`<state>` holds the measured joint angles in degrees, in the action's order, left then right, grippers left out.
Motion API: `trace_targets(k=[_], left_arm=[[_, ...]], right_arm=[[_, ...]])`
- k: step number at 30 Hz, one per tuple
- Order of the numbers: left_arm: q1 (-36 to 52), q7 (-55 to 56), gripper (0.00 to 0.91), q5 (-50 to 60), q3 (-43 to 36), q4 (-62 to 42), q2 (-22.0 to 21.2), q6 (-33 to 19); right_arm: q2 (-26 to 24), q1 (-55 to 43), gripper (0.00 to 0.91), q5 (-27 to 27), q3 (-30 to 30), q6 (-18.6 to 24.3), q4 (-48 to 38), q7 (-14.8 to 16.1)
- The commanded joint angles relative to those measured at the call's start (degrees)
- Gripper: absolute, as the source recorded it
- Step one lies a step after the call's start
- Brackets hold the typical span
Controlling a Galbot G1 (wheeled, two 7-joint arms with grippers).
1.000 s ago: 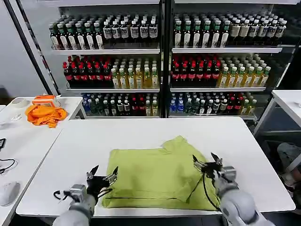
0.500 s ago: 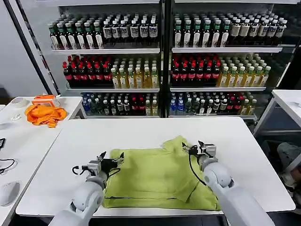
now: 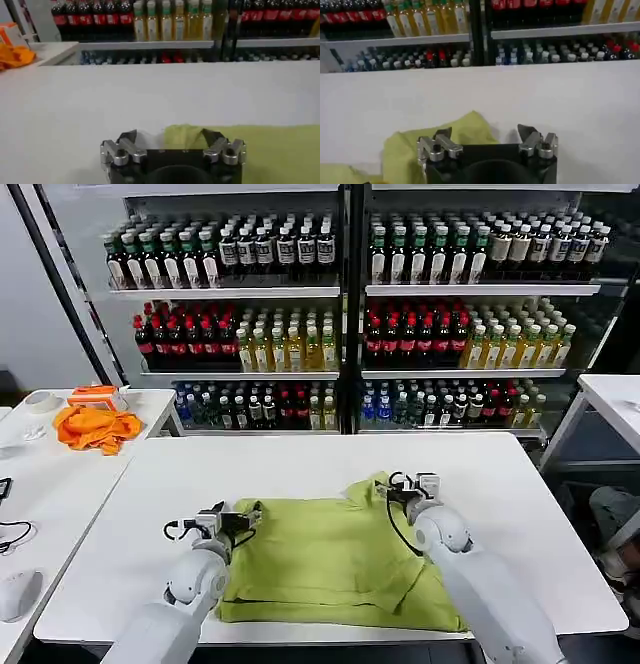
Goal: Fold and organize the clothes.
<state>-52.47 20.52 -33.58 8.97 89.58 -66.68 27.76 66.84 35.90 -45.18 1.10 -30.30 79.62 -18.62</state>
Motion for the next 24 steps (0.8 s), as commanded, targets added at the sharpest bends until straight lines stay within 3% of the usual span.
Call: trace_targets(k=[1,3,16,24], left_arm=[[1.3,0.5,0.111,-0.5,-0.8,-3.3,-0.5,1.6],[1.1,0.5,0.04,-0.6,-0.8,-3.2,-0.5,1.7],[-1.2,-1.0,0.02,-2.8,-0.4,-0.2,0.5,1.3],[-2.5,-1.6,0.02,-2.7,0.1,2.2,1.0,-2.0]], right_arm=[[0.8,-2.5,0.111,-1.4,1.8,-0.3,-2.7,0.2],[0.8,-2.4,0.0,-1.4,1.9,-0.3,-2.7,0.4],[0.1,-0.8,0.0,-2.0,2.0,-0.4,-0.7,1.5],[-0.1,0.1,0.0,-0.9,1.4,1.1,1.1,1.7]])
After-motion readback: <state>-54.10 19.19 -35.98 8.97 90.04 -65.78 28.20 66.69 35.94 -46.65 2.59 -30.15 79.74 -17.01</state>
